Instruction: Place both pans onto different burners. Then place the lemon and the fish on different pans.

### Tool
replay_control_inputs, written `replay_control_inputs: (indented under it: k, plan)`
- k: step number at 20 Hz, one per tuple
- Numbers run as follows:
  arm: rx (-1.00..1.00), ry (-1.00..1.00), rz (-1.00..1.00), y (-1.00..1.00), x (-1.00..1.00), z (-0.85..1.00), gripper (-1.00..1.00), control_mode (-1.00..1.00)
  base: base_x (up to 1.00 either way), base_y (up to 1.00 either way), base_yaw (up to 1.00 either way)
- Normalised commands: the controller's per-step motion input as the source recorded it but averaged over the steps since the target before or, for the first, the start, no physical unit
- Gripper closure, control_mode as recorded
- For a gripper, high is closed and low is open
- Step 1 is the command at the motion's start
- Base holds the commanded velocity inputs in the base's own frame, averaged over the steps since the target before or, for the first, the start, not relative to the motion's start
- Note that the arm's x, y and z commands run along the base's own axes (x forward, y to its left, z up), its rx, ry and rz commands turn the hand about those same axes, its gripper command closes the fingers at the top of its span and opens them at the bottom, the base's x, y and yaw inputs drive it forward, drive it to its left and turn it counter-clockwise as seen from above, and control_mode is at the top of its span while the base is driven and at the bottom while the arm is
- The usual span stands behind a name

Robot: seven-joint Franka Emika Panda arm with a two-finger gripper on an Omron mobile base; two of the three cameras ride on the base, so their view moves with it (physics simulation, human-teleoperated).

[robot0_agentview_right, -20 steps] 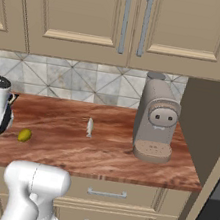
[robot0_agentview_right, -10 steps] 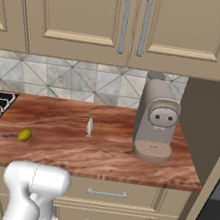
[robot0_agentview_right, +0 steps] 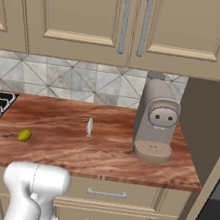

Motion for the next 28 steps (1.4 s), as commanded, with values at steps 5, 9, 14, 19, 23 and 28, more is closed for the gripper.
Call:
replay_control_inputs:
  k: [5,9,14,19,23,28]
  plan:
    - [-0.04,0.0,-0.07,0.24,0.35,-0.29,1.0,-1.0,0.0,0.0,0.0]
    - [-0.02,0.06,-0.07,0.37,0.29,-0.38,1.0,-1.0,0.0,0.0,0.0]
    - [-0.03,0.11,-0.07,0.36,0.43,-0.52,1.0,-1.0,0.0,0.0,0.0]
    - [-0.05,0.1,-0.08,0.47,0.45,-0.52,1.0,-1.0,0.0,0.0,0.0]
    - [-0.02,0.09,-0.07,0.54,0.49,-0.52,1.0,-1.0,0.0,0.0,0.0]
    - [-0.01,0.03,-0.02,0.64,0.45,-0.33,1.0,-1.0,0.0,0.0,0.0]
